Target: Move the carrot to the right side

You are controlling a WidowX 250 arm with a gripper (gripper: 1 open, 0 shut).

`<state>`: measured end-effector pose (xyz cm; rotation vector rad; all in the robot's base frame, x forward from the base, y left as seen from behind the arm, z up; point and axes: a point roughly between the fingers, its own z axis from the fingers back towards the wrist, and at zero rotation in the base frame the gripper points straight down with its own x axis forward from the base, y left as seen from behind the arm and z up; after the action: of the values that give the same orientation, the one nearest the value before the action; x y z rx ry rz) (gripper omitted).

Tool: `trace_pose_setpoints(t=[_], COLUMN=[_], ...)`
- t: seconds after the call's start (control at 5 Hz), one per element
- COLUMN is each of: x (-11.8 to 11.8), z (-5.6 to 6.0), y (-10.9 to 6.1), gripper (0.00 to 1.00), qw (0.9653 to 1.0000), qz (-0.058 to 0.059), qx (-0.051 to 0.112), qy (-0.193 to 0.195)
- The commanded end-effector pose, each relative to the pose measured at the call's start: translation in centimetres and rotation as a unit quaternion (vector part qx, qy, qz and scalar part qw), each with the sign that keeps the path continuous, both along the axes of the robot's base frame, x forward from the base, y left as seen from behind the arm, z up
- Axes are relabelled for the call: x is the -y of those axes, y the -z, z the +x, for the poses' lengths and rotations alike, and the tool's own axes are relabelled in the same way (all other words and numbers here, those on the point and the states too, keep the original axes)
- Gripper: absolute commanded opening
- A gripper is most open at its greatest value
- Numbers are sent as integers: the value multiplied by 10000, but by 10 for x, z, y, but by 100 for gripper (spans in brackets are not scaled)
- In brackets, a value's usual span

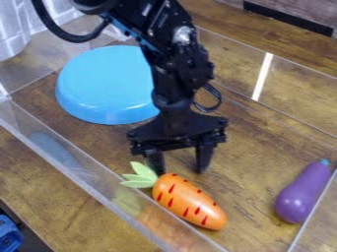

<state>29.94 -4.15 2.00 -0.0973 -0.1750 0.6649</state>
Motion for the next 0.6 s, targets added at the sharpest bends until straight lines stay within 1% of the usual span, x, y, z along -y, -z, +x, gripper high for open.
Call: trace_pose_setpoints(t=[0.0, 0.2, 0.4], x=[-4, 2, 7], z=[-1, -3, -5], y=[1, 2, 2], gripper=[100, 0, 0], qw=[9999, 9993, 9978], qz=[15, -2, -3], qx=[55, 73, 102], qy=[153, 368, 659])
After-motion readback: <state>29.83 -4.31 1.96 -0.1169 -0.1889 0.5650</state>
